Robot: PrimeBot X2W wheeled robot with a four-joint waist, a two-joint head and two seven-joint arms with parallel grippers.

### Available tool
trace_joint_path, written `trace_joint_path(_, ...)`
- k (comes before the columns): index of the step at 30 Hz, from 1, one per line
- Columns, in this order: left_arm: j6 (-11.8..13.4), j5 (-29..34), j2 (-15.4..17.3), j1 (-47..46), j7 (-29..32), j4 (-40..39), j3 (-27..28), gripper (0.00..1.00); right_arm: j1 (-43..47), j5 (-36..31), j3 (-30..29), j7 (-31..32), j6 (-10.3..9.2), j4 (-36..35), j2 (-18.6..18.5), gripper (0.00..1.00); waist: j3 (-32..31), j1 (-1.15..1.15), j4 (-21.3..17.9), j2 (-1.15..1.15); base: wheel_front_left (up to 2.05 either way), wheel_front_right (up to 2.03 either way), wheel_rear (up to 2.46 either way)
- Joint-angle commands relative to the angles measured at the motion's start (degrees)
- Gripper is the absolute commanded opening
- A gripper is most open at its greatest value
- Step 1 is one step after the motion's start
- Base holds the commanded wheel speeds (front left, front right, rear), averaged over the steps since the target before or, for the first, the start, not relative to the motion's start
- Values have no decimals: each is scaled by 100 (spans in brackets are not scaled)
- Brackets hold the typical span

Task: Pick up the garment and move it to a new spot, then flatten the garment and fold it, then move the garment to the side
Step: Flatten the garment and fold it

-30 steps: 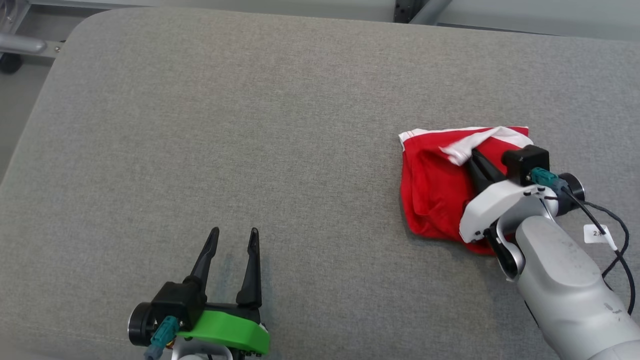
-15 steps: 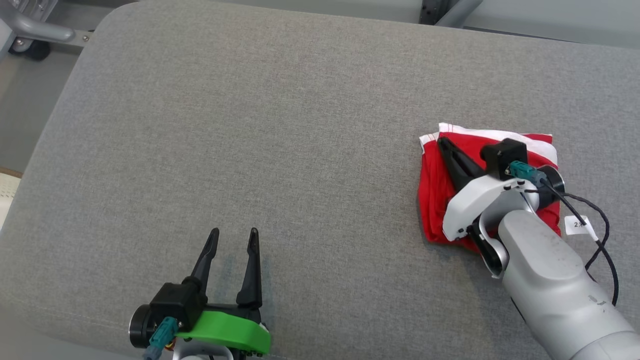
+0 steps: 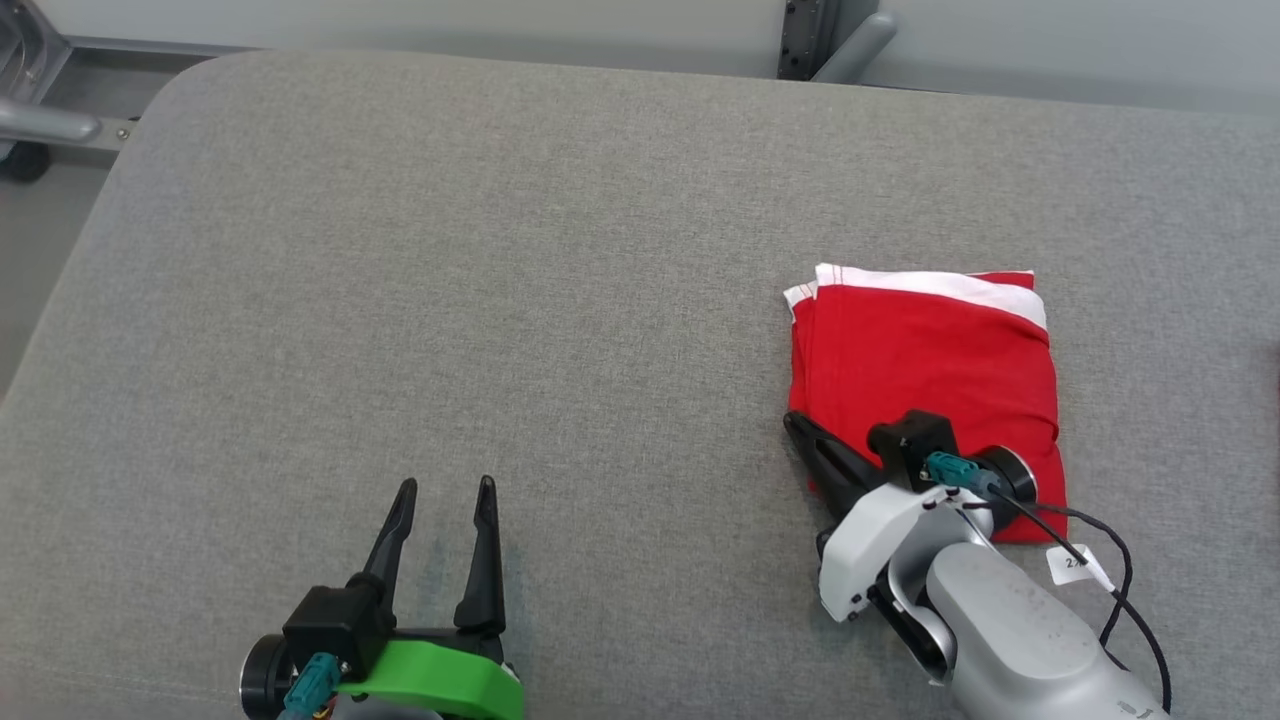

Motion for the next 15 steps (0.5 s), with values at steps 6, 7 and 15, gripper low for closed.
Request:
trace_joint_path(6,-86,112,12,214,-15,56,223,100,311,158,150,-16,-5,-306,38,0,-411,0,-362,0,0,0,0)
trace_joint_path(7,-91,127,12,241,-15,61,254,100,372,173,120,-16,-5,-388,30,0,-473,0,-408,0,0,0,0)
trace_joint_path(15,-179,198,12,644,-15,66,588,100,1234,-78,-844,-16,-5,-1482,-236,93,-995,0,-816,0,0,0,0)
